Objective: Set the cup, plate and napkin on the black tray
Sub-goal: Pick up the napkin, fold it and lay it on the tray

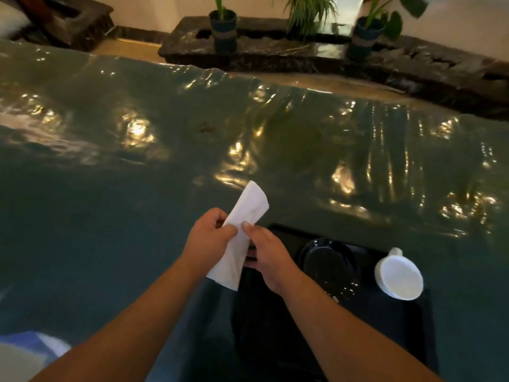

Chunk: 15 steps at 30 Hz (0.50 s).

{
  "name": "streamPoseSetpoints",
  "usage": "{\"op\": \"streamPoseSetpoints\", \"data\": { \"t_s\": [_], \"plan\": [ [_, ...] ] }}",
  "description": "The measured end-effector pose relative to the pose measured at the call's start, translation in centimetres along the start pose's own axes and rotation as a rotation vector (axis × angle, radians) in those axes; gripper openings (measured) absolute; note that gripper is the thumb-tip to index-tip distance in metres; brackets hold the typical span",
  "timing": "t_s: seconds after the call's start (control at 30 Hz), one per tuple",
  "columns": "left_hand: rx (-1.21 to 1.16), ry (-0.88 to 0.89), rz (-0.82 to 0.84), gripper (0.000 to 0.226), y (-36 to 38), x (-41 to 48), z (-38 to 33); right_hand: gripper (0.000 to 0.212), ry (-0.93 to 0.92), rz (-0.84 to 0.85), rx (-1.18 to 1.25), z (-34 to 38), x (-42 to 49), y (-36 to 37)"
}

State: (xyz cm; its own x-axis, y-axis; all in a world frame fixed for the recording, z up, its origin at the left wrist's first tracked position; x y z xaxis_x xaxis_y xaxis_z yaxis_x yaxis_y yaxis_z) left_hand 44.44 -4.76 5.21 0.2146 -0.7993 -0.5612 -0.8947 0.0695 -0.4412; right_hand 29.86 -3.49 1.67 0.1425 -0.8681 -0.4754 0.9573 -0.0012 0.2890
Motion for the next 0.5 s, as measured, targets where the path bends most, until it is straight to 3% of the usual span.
{"op": "streamPoseSetpoints", "data": {
  "t_s": [0.3, 0.4, 0.5],
  "plan": [
    [-0.028, -0.009, 0.199, 0.011, 6.8, -2.1, -2.3, 0.023, -0.030, -0.260, 0.165, 1.9, -4.6, -9.8],
    [0.096, 0.046, 0.316, 0.009, 8.6, -2.8, -3.2, 0.035, -0.103, -0.363, -0.203, 2.0, -6.1, -13.0],
    [0.377, 0.212, 0.446, 0.008, 9.8, -3.9, -4.8, 0.061, -0.282, -0.421, -0.565, 2.2, -8.5, -15.9]
  ]
}}
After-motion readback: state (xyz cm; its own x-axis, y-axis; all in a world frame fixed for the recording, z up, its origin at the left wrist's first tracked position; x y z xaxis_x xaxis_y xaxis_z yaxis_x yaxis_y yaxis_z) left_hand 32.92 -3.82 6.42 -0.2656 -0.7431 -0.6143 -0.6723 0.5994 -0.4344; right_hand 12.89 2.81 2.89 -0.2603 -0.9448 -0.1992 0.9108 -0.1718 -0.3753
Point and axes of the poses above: each hand's wrist, its own x-axis towards the middle knuckle, its own y-axis out of the palm, z = x × y, the point moved 1 cm from there along x, towards the middle knuckle, and after that the axes turned 12 degrees about -y, right-handed, at the moved point
